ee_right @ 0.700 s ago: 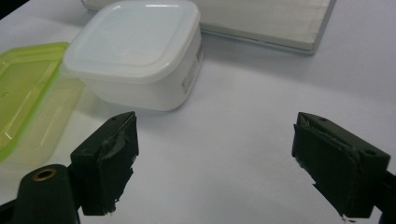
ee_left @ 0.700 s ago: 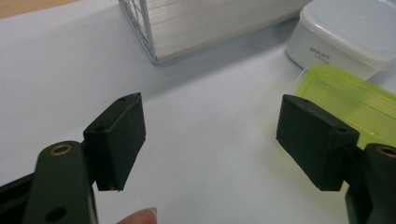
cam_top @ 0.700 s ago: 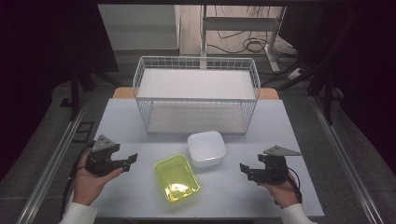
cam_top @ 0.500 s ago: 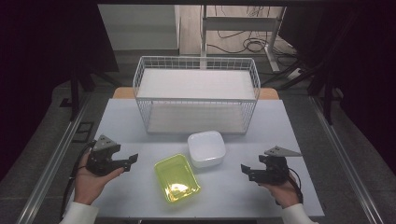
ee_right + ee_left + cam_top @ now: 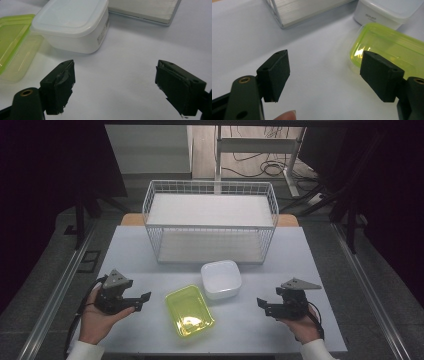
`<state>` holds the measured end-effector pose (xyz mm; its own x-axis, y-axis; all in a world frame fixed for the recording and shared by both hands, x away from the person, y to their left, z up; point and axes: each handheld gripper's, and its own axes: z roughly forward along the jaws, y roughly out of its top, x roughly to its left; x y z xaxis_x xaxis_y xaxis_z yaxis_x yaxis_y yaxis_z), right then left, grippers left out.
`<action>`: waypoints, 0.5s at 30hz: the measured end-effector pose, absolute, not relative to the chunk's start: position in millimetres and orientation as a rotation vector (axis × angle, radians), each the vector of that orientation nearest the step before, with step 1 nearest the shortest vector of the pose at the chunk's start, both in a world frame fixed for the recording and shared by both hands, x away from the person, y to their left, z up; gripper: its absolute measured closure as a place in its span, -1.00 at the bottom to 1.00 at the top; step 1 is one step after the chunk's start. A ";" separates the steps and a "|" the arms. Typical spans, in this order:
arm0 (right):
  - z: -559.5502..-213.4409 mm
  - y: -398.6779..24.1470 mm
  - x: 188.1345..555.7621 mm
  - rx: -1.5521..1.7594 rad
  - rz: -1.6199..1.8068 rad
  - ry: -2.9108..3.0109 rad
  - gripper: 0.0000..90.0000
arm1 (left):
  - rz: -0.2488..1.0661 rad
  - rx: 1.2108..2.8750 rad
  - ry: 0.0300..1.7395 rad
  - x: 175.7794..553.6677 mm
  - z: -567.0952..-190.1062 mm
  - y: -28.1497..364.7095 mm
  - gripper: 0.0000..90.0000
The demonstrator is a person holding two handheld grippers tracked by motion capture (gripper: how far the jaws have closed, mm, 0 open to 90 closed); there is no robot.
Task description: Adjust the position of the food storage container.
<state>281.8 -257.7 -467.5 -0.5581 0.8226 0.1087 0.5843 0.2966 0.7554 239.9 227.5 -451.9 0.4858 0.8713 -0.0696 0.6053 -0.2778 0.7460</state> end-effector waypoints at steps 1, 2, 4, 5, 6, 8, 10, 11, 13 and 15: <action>-467.6 -258.2 281.5 1.282 1.122 2.269 -0.63 | 0.459 1.997 1.215 240.3 -452.2 227.1 -0.48; -467.7 -259.1 282.0 1.280 1.114 2.269 -0.62 | 0.458 2.001 1.214 240.9 -452.5 227.2 -0.47; -467.1 -260.3 284.6 1.287 1.119 2.264 -0.60 | 0.457 2.008 1.214 241.8 -453.4 226.5 -0.46; -467.2 -260.9 285.7 1.288 1.122 2.264 -0.59 | 0.453 2.020 1.210 242.5 -454.7 225.7 -0.46; -467.6 -261.2 286.5 1.295 1.122 2.262 -0.59 | 0.452 2.025 1.210 242.6 -455.2 225.4 -0.45; -469.3 -261.7 287.7 1.304 1.118 2.265 -0.58 | 0.450 2.028 1.207 242.9 -455.6 225.2 -0.45; -470.5 -261.9 288.3 1.302 1.112 2.271 -0.58 | 0.446 2.029 1.209 243.5 -456.2 224.6 -0.44; -471.4 -262.2 288.8 1.302 1.103 2.279 -0.57 | 0.446 2.034 1.210 243.9 -456.4 224.7 -0.43; -471.4 -262.5 288.8 1.303 1.102 2.280 -0.57 | 0.442 2.035 1.216 244.4 -456.6 224.9 -0.41; -471.3 -262.8 288.8 1.304 1.102 2.276 -0.56 | 0.436 2.028 1.223 244.6 -456.3 225.1 -0.39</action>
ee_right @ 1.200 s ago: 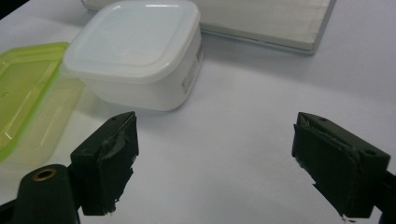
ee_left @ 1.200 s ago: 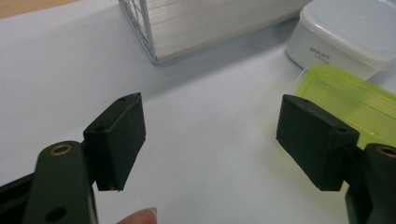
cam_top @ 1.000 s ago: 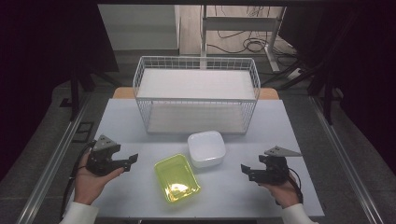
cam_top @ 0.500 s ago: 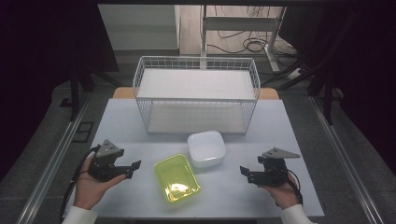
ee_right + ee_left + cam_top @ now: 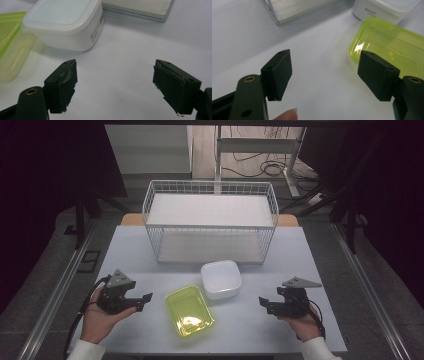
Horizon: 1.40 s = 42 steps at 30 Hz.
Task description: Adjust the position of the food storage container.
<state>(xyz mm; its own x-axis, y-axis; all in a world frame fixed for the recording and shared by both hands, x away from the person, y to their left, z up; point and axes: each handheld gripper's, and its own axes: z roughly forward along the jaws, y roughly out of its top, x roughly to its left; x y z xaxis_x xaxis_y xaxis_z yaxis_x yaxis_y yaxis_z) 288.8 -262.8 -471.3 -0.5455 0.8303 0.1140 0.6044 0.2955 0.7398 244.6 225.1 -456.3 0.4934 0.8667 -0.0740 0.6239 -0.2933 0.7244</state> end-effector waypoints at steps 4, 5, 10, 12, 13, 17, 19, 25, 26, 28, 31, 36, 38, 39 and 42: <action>-471.6 -261.3 288.1 1.311 1.091 2.281 -0.55 | 0.415 2.014 1.222 244.8 -454.5 226.9 -0.31; -471.5 -260.7 287.8 1.311 1.089 2.284 -0.54 | 0.412 2.013 1.223 245.1 -454.2 227.4 -0.29; -471.6 -259.3 288.0 1.312 1.088 2.284 -0.53 | 0.379 2.015 1.220 249.5 -455.0 227.4 -0.03; -472.0 -259.1 288.2 1.317 1.086 2.286 -0.53 | 0.364 2.032 1.213 252.4 -455.5 226.0 0.08; -472.3 -259.1 288.3 1.318 1.084 2.288 -0.53 | 0.353 2.035 1.209 254.2 -455.6 224.6 0.14; -472.9 -257.7 288.0 1.320 1.078 2.296 -0.53 | 0.305 2.070 1.172 264.2 -455.5 215.7 0.45; -472.3 -257.1 287.6 1.320 1.076 2.296 -0.53 | 0.291 2.106 1.149 271.0 -456.3 210.0 0.59; -472.1 -257.1 286.5 1.317 1.071 2.303 -0.53 | 0.247 2.150 1.146 288.4 -457.3 195.1 0.93; -472.5 -257.1 286.8 1.320 1.069 2.303 -0.53 | 0.238 2.162 1.140 293.0 -457.8 192.4 0.97; -473.2 -257.2 287.2 1.326 1.064 2.304 -0.53 | 0.241 2.218 1.142 301.4 -459.6 184.7 0.99; -474.0 -257.5 287.5 1.328 1.057 2.310 -0.53 | 0.235 2.269 1.141 309.3 -463.1 174.7 1.00; -473.7 -255.7 286.6 1.336 1.069 2.320 -0.53 | 0.198 2.326 1.118 318.4 -474.5 161.4 1.00; -473.7 -255.6 286.1 1.333 1.068 2.320 -0.53 | 0.191 2.339 1.117 319.4 -477.3 160.3 1.00; -473.9 -256.0 286.1 1.331 1.065 2.321 -0.53 | 0.191 2.347 1.116 319.6 -478.2 160.1 1.00; -475.0 -256.7 286.7 1.340 1.058 2.321 -0.53 | 0.190 2.354 1.114 319.9 -478.2 160.1 1.00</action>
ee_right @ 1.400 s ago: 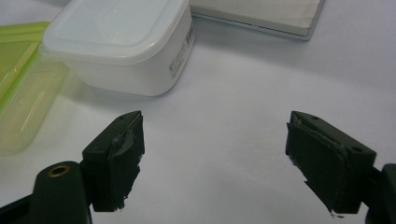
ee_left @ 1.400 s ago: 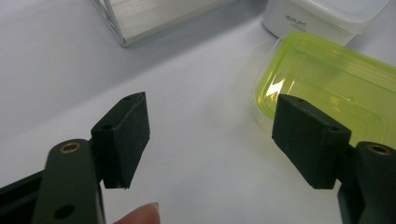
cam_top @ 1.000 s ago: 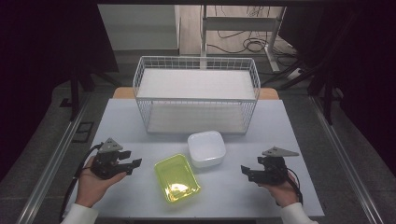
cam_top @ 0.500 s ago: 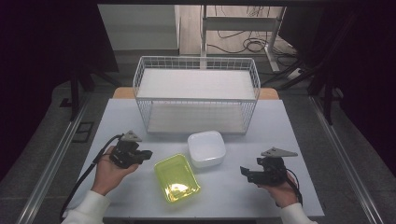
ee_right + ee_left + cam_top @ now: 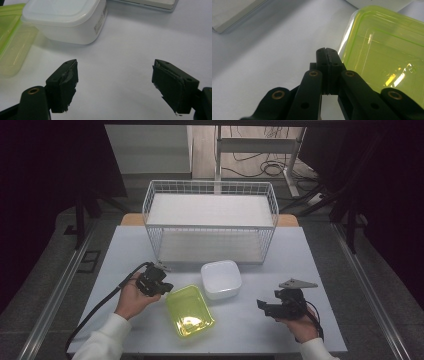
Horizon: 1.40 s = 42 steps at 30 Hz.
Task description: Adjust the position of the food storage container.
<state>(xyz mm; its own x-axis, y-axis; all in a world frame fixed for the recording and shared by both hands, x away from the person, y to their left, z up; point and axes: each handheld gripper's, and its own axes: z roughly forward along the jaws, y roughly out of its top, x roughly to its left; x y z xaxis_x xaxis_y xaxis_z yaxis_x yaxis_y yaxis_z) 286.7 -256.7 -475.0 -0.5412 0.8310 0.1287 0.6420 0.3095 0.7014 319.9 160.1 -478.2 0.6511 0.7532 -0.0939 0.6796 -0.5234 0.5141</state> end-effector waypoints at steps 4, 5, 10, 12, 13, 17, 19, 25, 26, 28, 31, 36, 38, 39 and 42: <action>-475.3 -256.7 286.8 1.338 1.051 2.322 -0.53 | 0.180 2.355 1.103 320.0 -478.1 160.9 1.00; -475.3 -256.7 286.8 1.338 1.051 2.322 -0.53 | 0.180 2.355 1.103 320.0 -478.1 160.9 1.00; -475.7 -255.9 287.0 1.336 1.048 2.325 -0.53 | 0.162 2.366 1.075 317.2 -478.0 159.7 1.00; -475.9 -256.0 287.0 1.337 1.046 2.326 -0.53 | 0.154 2.369 1.067 315.5 -478.0 158.8 1.00; -475.8 -256.0 286.9 1.337 1.046 2.326 -0.53 | 0.152 2.371 1.065 314.2 -477.9 158.2 1.00; -475.4 -256.2 286.5 1.338 1.047 2.323 -0.53 | 0.130 2.370 1.042 307.5 -478.0 155.3 1.00; -475.6 -256.0 286.7 1.337 1.045 2.325 -0.53 | 0.117 2.369 1.033 304.0 -477.9 153.4 1.00; -475.4 -255.6 286.2 1.341 1.044 2.326 -0.53 | 0.088 2.371 1.010 293.9 -478.2 148.3 0.99; -475.7 -255.6 286.4 1.342 1.044 2.327 -0.53 | 0.083 2.373 1.003 291.1 -478.2 146.9 0.99; -476.0 -255.5 286.5 1.343 1.043 2.328 -0.53 | 0.073 2.372 1.003 288.7 -478.3 145.2 0.99; -475.9 -255.2 286.4 1.338 1.043 2.328 -0.53 | 0.061 2.375 0.994 286.8 -478.9 143.3 0.99; -475.6 -254.8 286.2 1.338 1.047 2.329 -0.53 | 0.036 2.378 0.988 285.6 -482.7 139.1 0.99; -475.3 -254.9 286.1 1.337 1.049 2.328 -0.53 | 0.036 2.379 0.988 285.2 -483.0 138.5 0.99; -475.3 -254.9 286.1 1.337 1.049 2.328 -0.53 | 0.036 2.379 0.988 285.2 -483.0 138.5 0.99; -471.5 -253.2 284.1 1.313 1.042 2.320 -0.50 | 0.068 2.350 1.012 285.5 -481.1 142.6 0.98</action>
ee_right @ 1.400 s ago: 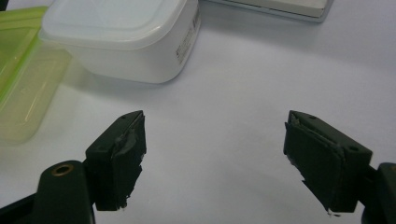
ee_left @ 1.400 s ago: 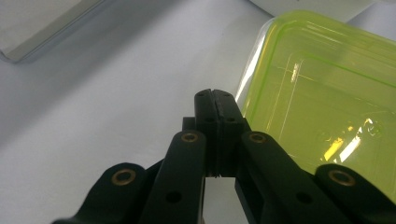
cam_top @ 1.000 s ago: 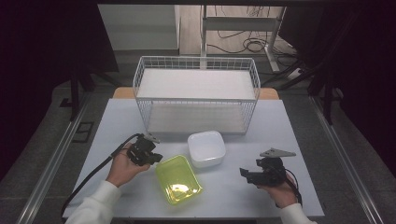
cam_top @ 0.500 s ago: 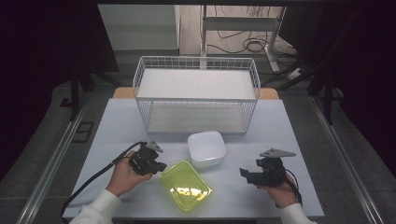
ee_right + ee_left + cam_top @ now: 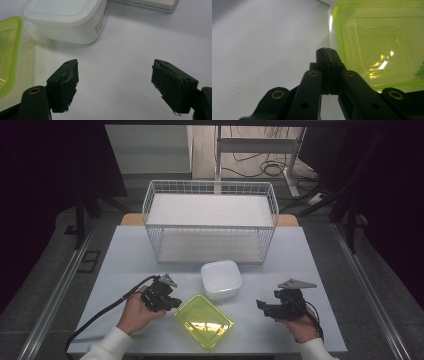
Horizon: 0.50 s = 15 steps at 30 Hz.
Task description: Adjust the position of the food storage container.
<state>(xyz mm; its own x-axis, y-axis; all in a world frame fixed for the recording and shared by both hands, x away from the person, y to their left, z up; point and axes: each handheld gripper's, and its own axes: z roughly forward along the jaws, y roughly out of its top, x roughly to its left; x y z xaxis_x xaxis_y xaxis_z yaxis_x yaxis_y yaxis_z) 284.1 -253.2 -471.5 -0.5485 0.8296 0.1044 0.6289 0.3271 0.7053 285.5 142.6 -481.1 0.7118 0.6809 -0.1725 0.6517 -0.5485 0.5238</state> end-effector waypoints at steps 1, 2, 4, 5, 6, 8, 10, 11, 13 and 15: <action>-468.6 -251.2 282.2 1.299 1.044 2.321 -0.48 | 0.077 2.322 1.034 286.0 -479.4 147.0 0.98; -464.2 -247.8 279.0 1.280 1.050 2.327 -0.44 | 0.083 2.296 1.052 285.8 -478.5 149.8 0.97; -456.4 -240.0 272.7 1.240 1.083 2.353 -0.33 | 0.121 2.264 1.094 284.7 -475.3 158.2 0.91; -456.4 -240.0 272.7 1.240 1.083 2.353 -0.33 | 0.121 2.264 1.094 284.7 -475.3 158.2 0.87; -450.3 -230.6 266.8 1.195 1.117 2.402 -0.22 | 0.161 2.237 1.115 281.7 -471.9 167.0 0.77; -444.8 -215.6 258.6 1.143 1.141 2.474 -0.07 | 0.163 2.213 1.137 279.2 -469.8 176.2 0.43; -441.9 -203.6 252.6 1.104 1.141 2.526 0.09 | 0.168 2.191 1.160 277.1 -469.5 183.9 0.12; -441.9 -203.6 252.6 1.104 1.141 2.526 0.09 | 0.168 2.191 1.160 277.1 -469.5 183.9 -0.01; -438.6 -183.3 243.8 1.035 1.140 2.617 0.32 | 0.167 2.179 1.186 275.9 -470.3 191.1 -0.20; -438.1 -176.7 241.1 1.015 1.135 2.646 0.39 | 0.162 2.177 1.190 275.9 -470.4 192.7 -0.29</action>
<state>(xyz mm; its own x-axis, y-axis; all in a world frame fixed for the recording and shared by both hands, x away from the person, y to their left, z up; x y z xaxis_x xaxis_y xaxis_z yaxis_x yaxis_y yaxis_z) 241.1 -176.7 -438.1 -0.7756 0.6080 0.1698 0.5422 0.5038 0.6725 275.9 192.7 -470.4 0.5816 0.7910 -0.1897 0.7118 -0.3819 0.5895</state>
